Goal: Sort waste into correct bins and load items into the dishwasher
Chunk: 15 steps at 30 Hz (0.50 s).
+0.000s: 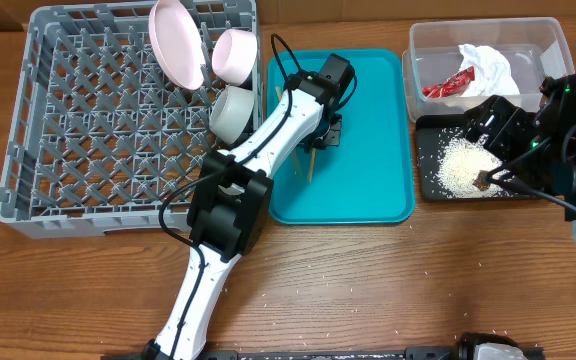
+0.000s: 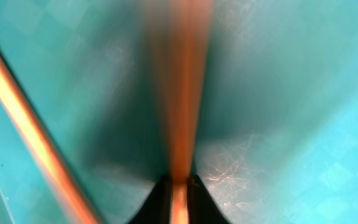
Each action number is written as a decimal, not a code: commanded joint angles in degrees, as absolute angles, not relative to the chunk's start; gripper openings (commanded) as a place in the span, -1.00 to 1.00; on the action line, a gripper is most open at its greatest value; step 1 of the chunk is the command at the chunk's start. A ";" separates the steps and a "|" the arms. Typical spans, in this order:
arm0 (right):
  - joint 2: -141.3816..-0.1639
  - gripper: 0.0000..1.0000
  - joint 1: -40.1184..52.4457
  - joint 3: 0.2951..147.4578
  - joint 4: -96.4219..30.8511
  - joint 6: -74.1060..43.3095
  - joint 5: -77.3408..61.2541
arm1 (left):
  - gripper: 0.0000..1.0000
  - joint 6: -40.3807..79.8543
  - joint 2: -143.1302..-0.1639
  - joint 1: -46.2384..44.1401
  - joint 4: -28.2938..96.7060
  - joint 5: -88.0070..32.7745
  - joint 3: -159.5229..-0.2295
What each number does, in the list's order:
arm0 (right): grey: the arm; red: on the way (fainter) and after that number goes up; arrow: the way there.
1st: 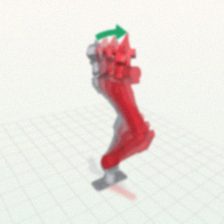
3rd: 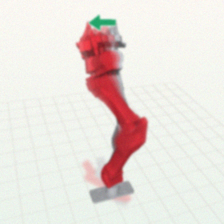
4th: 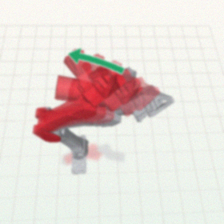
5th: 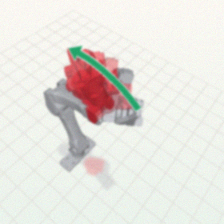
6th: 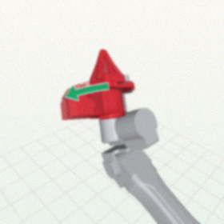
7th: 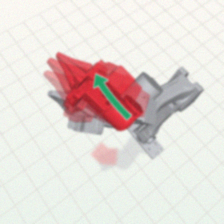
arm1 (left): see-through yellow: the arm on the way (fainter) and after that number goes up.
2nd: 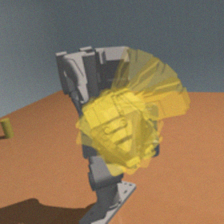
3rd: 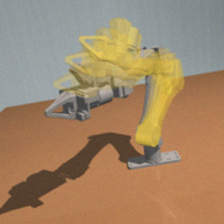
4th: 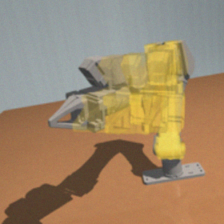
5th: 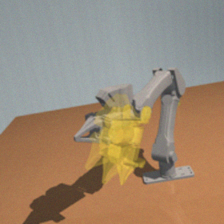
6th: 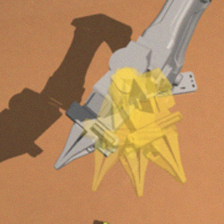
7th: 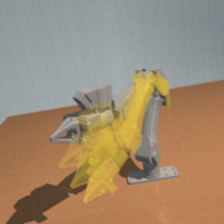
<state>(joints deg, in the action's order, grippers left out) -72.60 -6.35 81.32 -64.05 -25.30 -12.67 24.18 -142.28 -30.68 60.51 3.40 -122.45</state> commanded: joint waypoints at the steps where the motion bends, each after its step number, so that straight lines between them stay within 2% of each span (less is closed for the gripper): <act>1: -72.40 1.00 -6.50 81.71 -63.77 -25.30 -12.45 | -0.92 23.53 -144.94 -30.76 60.62 2.79 -120.95; 7: -72.40 1.00 -6.50 81.71 -63.77 -25.28 -12.45 | -0.92 21.87 -143.61 -30.13 63.68 2.74 -125.62; 15: -72.40 1.00 -6.50 81.71 -63.77 -25.30 -12.45 | -0.92 19.18 -141.25 -28.62 78.04 2.74 -146.63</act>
